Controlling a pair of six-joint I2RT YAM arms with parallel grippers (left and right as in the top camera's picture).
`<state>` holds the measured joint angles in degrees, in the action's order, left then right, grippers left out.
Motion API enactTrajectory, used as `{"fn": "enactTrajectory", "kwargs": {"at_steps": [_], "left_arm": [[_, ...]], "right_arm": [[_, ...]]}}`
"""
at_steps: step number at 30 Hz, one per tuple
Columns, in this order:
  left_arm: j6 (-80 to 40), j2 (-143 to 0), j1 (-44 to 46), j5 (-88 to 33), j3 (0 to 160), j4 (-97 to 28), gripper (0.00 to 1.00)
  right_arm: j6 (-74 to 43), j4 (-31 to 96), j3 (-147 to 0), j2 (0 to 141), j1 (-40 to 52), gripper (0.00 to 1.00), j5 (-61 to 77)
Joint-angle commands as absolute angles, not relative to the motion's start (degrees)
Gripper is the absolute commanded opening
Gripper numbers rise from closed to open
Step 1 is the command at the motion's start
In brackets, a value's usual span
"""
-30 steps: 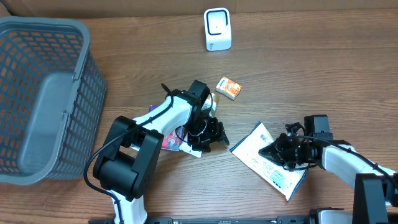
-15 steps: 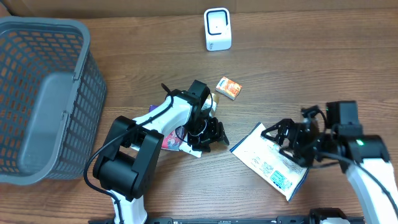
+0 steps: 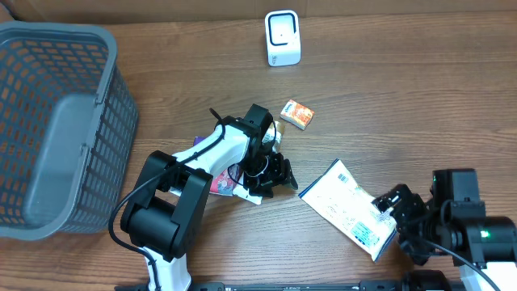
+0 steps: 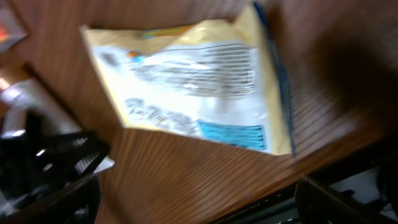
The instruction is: Scan the item barcode
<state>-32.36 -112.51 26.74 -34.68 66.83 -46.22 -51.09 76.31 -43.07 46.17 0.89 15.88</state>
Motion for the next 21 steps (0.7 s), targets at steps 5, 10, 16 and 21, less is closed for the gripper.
{"fn": "enactTrajectory", "kwargs": {"at_steps": [5, 10, 16, 21], "left_arm": [[-28.2, -114.5, 25.9, -26.4, 64.8, -45.5, 0.64], [-28.3, -114.5, 25.9, -26.4, 64.8, -45.6, 0.64], [-28.2, -114.5, 25.9, -26.4, 64.8, -45.7, 0.64], [-28.3, -114.5, 25.9, -26.4, 64.8, -45.9, 0.64]], "right_arm": [[-57.3, 68.9, -31.6, 46.0, 1.1, 1.00, 12.6], [-58.6, 67.8, -28.7, 46.0, 1.1, 1.00, 8.3], [-58.5, 62.2, -22.6, 46.0, 1.1, 1.00, 10.6], [-58.3, 54.1, -18.2, 46.0, 1.1, 1.00, 16.9]]}}
